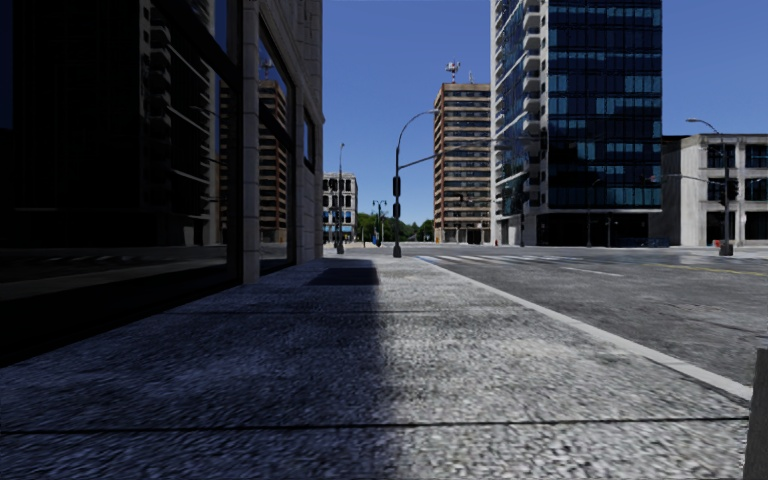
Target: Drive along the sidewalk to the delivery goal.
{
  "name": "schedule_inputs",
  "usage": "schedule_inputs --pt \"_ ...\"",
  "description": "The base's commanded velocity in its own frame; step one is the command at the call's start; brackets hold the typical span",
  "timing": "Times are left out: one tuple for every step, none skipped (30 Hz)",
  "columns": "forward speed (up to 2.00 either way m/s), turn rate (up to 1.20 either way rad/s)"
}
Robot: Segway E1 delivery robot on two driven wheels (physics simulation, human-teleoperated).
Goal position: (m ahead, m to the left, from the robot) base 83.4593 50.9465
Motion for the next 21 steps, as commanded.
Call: schedule_inputs --pt "2.00 0.00" --pt "2.00 0.00" --pt "2.00 0.00" --pt "2.00 0.00" --pt "2.00 0.00" --pt "2.00 0.00" --pt "2.00 0.00" --pt "2.00 0.00" --pt "2.00 0.00" --pt "2.00 0.00" --pt "2.00 0.00" --pt "2.00 0.00" --pt "2.00 0.00" --pt "2.00 0.00" --pt "2.00 0.00" --pt "2.00 0.00" --pt "2.00 0.00" --pt "2.00 0.00" --pt "2.00 0.00" --pt "2.00 0.00" --pt "2.00 0.00"
